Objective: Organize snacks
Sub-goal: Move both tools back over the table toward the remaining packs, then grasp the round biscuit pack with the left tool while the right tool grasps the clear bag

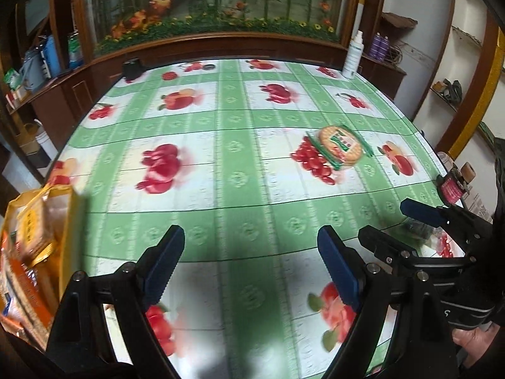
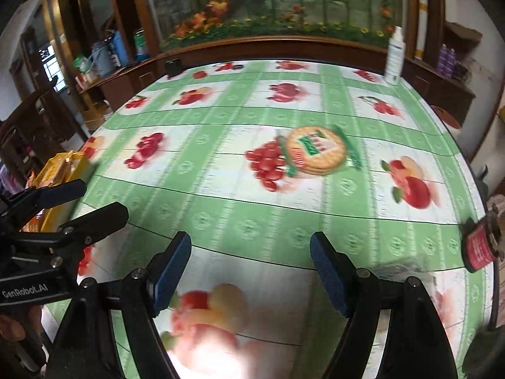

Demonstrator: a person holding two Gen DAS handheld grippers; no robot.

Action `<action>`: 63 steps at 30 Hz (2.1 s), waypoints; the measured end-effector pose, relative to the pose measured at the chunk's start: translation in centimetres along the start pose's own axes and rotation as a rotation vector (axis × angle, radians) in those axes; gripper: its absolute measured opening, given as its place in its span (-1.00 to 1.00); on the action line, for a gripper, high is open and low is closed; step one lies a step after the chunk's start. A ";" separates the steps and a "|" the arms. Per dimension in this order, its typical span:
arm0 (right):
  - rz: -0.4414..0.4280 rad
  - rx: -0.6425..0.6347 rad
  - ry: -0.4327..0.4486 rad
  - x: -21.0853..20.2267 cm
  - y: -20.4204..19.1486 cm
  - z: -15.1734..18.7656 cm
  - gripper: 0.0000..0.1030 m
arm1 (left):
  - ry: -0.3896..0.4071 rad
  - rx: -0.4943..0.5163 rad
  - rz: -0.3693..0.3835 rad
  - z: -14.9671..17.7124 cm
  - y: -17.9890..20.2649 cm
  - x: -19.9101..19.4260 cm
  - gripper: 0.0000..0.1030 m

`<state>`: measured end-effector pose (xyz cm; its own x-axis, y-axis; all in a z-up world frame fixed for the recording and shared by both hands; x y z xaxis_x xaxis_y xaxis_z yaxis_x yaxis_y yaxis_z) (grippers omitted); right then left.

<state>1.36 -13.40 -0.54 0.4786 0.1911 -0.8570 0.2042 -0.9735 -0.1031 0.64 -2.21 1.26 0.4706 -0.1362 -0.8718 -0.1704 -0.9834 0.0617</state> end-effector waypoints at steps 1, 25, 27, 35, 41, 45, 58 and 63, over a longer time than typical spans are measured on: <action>0.005 0.006 0.002 -0.1 0.5 0.1 0.52 | 0.000 0.006 0.002 -0.3 0.3 0.1 0.68; 0.042 0.091 0.028 -2.2 7.7 0.5 0.54 | -0.028 0.112 0.017 -4.4 6.5 3.5 0.68; 0.046 0.091 0.028 -2.3 7.9 0.5 0.54 | -0.032 0.114 0.016 -4.6 6.7 3.8 0.68; 0.050 0.109 0.027 -2.5 9.5 0.5 0.55 | -0.044 0.154 0.045 -6.1 8.1 4.9 0.68; 0.036 0.143 0.034 -3.7 11.6 1.0 0.58 | -0.096 0.225 0.123 -7.7 9.9 6.9 0.68; -0.026 0.170 0.024 -4.2 12.9 1.9 0.59 | -0.124 0.259 0.189 -9.4 11.0 8.6 0.68; -0.111 0.247 0.001 -4.0 13.8 3.6 0.66 | -0.173 0.276 0.187 -12.9 13.8 13.5 0.68; -0.114 0.228 -0.035 -2.7 12.6 4.3 0.67 | -0.163 0.381 0.128 -13.0 15.4 14.2 0.72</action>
<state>-0.98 -26.73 -1.71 0.4325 0.3004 -0.8501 0.0550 -0.9499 -0.3076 15.97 -20.81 -3.82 0.2870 -0.2037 -0.9360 -0.5401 -0.8414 0.0175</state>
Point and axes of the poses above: each gripper's, at about its wrist camera, not at the fingertips, and x roughly the way its jaws point, y to its right, z to its underside, the point moved 7 cm from there along x, roughly the way its jaws point, and after that the axes turned 10 degrees about -y, right-handed, at the moved point
